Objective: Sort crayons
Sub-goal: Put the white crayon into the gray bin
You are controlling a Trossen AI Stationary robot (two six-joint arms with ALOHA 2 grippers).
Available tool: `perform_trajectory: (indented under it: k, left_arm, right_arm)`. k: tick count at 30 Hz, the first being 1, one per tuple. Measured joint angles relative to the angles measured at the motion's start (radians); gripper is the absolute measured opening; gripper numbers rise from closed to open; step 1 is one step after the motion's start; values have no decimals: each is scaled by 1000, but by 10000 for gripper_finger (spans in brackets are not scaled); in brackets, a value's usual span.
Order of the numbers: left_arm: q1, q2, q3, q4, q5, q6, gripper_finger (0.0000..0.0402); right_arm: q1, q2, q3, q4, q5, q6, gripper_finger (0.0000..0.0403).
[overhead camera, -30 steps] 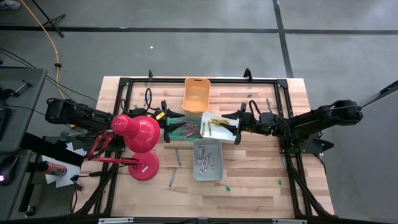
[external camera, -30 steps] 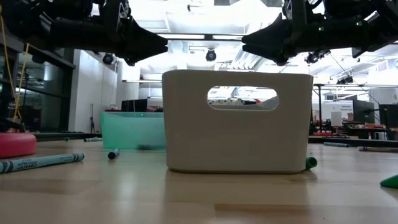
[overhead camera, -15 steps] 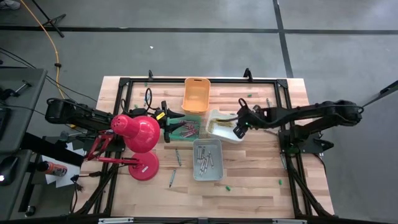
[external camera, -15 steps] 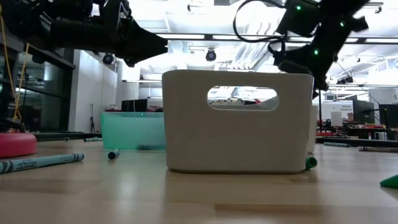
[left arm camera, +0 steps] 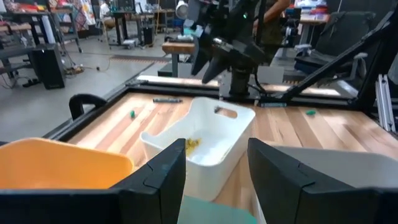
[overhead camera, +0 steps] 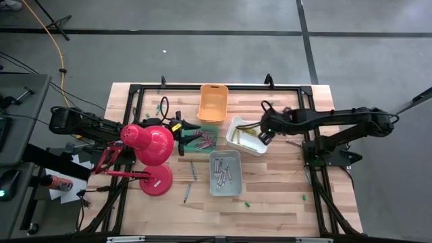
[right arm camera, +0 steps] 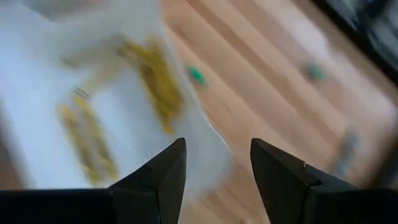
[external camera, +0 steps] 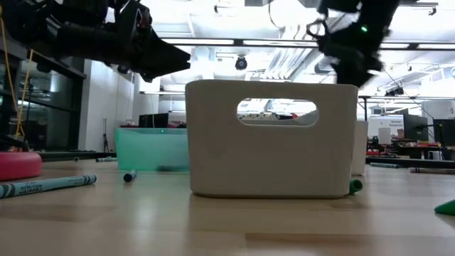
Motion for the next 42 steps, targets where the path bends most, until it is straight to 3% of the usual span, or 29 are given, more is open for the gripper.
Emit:
perform_trajectory:
  k: [5, 11, 14, 18, 20, 27, 42]
  left_arm:
    - [0, 0, 0, -26, 1, -17, 161]
    - [-1, 0, 0, -26, 1, -18, 161]
    - [-1, 0, 0, -25, 1, -17, 161]
    - [-1, 0, 0, -24, 2, -17, 161]
    - [-1, 0, 0, -25, 2, -16, 161]
    - [-1, 0, 0, -24, 2, -7, 161]
    - [0, 0, 0, -24, 2, 10, 161]
  right_arm:
    - [-1, 3, -83, -181, -9, 153, 173]
    - [-3, 3, -213, -55, -69, 162, 161]
    - [-3, 3, -257, -3, -108, 159, 120]
    - [-3, 3, -264, 5, -89, 155, 29]
    - [-3, 3, -249, 11, -75, 135, 9]
    - [-8, 3, -211, 52, -9, 64, 3]
    - [-69, 49, -211, 356, -56, -170, 1]
